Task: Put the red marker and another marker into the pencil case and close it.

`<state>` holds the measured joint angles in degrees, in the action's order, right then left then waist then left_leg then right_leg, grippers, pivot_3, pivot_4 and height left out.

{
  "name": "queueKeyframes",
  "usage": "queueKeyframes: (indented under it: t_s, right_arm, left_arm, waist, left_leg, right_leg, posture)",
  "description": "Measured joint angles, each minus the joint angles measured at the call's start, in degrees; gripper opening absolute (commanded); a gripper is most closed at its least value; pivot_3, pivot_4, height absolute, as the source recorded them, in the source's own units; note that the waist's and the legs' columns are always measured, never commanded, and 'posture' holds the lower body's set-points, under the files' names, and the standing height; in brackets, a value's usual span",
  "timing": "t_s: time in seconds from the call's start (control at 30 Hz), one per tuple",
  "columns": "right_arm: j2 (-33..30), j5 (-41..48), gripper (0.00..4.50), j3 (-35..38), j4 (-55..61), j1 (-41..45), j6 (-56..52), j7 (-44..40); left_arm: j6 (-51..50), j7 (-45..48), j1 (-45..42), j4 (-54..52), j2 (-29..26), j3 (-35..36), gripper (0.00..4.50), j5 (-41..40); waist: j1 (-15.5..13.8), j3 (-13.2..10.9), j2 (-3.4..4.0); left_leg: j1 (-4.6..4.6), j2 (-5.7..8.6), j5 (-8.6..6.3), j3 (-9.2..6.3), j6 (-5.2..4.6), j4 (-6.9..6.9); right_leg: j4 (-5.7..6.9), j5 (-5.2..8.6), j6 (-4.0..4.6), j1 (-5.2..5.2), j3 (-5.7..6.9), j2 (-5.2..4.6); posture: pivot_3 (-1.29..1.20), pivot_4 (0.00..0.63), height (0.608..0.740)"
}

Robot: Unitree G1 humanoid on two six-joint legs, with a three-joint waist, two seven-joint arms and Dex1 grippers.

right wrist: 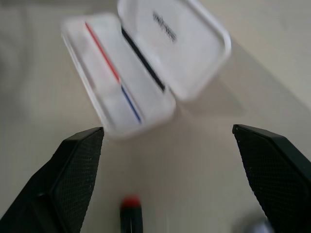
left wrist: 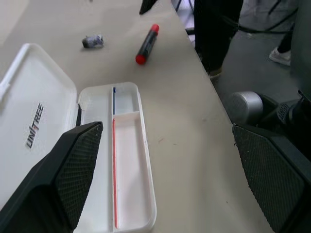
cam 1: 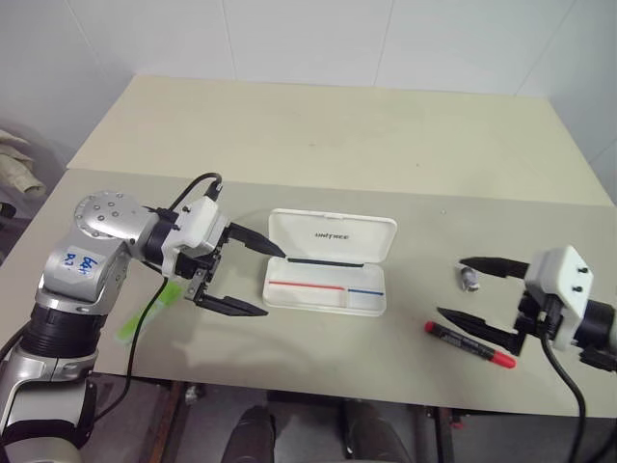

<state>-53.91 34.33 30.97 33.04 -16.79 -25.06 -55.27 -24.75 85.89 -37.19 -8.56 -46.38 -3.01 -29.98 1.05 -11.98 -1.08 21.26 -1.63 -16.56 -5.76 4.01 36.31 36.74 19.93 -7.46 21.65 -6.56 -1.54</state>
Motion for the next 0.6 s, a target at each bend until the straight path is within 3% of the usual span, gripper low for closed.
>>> queueKeyframes:
  t_s: [0.13,0.23,0.6]
  right_arm:
    - [0.8,-4.1,4.50,6.0,-2.8,-11.7,4.2,-6.9]
    - [1.1,-7.4,4.50,6.9,-6.4,-15.9,8.7,-11.1]
    - [1.5,-12.4,4.50,2.5,-17.0,-12.3,17.0,-14.1]
  left_arm:
    - [-2.8,0.0,-4.3,-0.2,-1.0,0.9,4.48,-2.8]
    - [-1.2,0.1,-4.5,0.7,-1.2,0.3,4.48,-2.4]
    - [5.2,0.2,-3.2,6.9,-4.4,-2.4,4.48,0.6]
  waist:
    - [-0.2,0.0,-0.03]
    - [0.4,0.0,-0.05]
    - [0.6,-0.1,-0.11]
  left_leg:
    - [-0.05,0.00,0.00,0.02,0.00,-0.03]
    - [-0.08,0.00,0.00,0.07,0.00,0.00]
    - [-0.14,-0.02,0.00,0.12,0.00,0.03]
  right_leg:
    - [-0.06,0.00,-0.01,-0.03,-0.01,0.02]
    - [-0.06,-0.01,-0.02,-0.06,-0.04,0.02]
    - [0.01,-0.02,0.00,-0.06,-0.08,0.02]
  posture:
    - [0.00,0.150,0.740]
    - [0.00,0.150,0.740]
    - [0.00,0.150,0.740]
